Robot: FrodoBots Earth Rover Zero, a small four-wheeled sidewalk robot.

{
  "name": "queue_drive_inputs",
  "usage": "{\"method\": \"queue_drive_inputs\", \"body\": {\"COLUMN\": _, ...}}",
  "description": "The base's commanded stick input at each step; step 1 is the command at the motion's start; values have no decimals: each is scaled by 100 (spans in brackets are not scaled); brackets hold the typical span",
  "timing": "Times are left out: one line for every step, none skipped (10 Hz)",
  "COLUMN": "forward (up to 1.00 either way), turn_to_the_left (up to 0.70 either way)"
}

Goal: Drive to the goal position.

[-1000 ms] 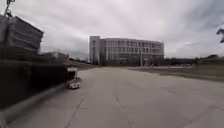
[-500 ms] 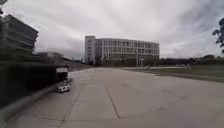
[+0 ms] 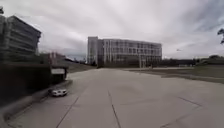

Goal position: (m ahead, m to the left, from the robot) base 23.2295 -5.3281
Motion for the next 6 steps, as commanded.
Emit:
{"method": "queue_drive_inputs", "body": {"forward": 70, "turn_to_the_left": 0}}
{"method": "queue_drive_inputs", "body": {"forward": 70, "turn_to_the_left": 0}}
{"method": "queue_drive_inputs", "body": {"forward": 70, "turn_to_the_left": 0}}
{"method": "queue_drive_inputs", "body": {"forward": 70, "turn_to_the_left": 0}}
{"method": "queue_drive_inputs", "body": {"forward": 70, "turn_to_the_left": 0}}
{"method": "queue_drive_inputs", "body": {"forward": 70, "turn_to_the_left": 0}}
